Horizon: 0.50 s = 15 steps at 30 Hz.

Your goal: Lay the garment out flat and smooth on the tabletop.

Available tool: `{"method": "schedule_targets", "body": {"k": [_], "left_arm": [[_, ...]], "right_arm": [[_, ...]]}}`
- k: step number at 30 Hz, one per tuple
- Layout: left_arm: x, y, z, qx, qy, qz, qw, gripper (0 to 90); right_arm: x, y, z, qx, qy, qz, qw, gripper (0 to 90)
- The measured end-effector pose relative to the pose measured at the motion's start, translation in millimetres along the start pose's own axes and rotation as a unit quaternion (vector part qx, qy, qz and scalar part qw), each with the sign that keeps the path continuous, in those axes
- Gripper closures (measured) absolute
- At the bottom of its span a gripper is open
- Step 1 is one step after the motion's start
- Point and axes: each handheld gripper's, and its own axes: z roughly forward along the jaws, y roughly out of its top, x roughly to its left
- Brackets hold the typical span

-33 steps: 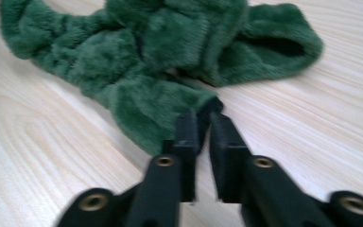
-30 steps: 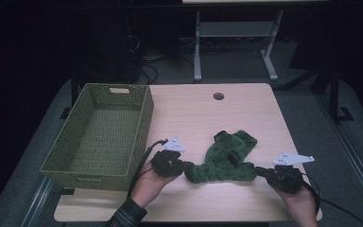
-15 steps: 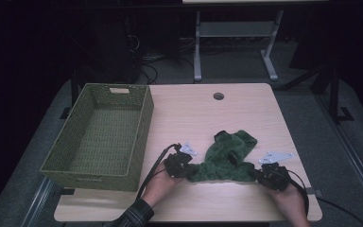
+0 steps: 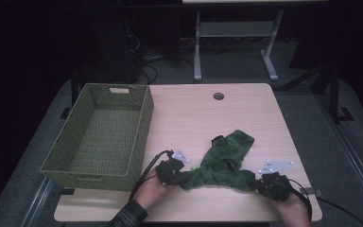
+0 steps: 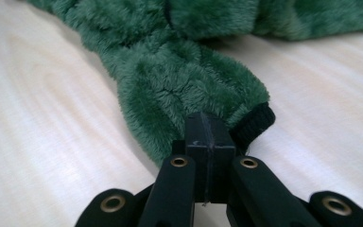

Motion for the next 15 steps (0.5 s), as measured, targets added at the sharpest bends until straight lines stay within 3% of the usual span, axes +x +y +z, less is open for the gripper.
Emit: {"method": "schedule_targets", "body": {"k": [3,4,8,11,15], "left_arm": [[-2.9,-6.1,-4.0,0.005,-0.002,0.005,1.0,89.9],[-5.1,-7.8,-4.1,-0.001,-0.005,-0.003,1.0,89.9],[-7.4,-9.4,-7.9,-0.003,-0.001,0.009,1.0,88.3],[-8.7,-2.1,-15.1,-0.026,-0.004,0.006,0.9996,81.7],[-6.4,15.1,-24.5,-0.047,0.004,0.018,0.9987,73.1]], "right_arm": [[8.4,-3.1,-2.0,0.003,0.007,-0.007,0.9999,89.9],[11.5,-4.2,-2.8,0.005,0.007,-0.009,0.9999,89.9],[16.4,-7.0,-4.7,0.004,0.012,-0.014,0.9998,89.8],[14.4,-4.2,-7.0,-0.014,0.02,0.0,0.9997,80.6],[10.4,5.9,-9.8,-0.04,0.015,0.006,0.9991,72.7]]}}
